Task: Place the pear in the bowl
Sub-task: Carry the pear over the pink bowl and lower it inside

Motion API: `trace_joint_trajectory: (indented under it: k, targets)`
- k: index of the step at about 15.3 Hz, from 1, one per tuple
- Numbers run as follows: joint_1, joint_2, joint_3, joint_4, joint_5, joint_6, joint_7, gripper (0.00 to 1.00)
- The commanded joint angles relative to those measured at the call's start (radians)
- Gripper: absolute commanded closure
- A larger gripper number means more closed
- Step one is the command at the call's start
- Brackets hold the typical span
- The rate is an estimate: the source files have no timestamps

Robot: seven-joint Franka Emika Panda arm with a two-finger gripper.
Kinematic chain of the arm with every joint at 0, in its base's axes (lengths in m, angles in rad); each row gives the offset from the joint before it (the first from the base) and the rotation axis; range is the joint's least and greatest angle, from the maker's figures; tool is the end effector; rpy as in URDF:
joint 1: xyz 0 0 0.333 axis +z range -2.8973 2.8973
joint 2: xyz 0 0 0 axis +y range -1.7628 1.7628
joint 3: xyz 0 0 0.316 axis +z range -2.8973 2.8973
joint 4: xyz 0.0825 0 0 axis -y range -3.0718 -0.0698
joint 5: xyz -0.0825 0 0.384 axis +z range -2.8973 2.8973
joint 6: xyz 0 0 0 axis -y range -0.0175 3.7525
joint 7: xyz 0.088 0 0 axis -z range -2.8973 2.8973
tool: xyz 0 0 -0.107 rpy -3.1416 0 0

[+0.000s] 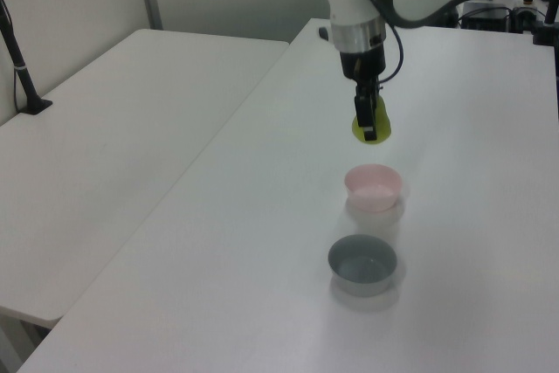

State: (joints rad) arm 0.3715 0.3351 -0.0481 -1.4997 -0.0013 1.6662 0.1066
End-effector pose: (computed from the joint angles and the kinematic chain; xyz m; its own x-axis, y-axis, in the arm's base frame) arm 0.6083 0.2077 0.4637 0.9635 0.2109 -0.1647 0.2193 -0.9750 0.0348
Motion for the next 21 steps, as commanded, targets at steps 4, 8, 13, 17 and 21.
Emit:
trace_joint_trajectory:
  k: [4,8,13,17,21]
  targets:
    - [0.007,0.076,-0.015,-0.013,-0.015,0.019,0.007,0.6]
    - [0.007,0.128,-0.015,-0.016,-0.017,0.038,0.007,0.52]
    - [0.009,0.16,-0.015,-0.027,-0.028,0.076,0.008,0.35]
    - [0.03,0.183,-0.016,-0.027,-0.029,0.098,0.03,0.03]
    - [0.032,0.18,-0.016,-0.025,-0.036,0.095,0.03,0.0]
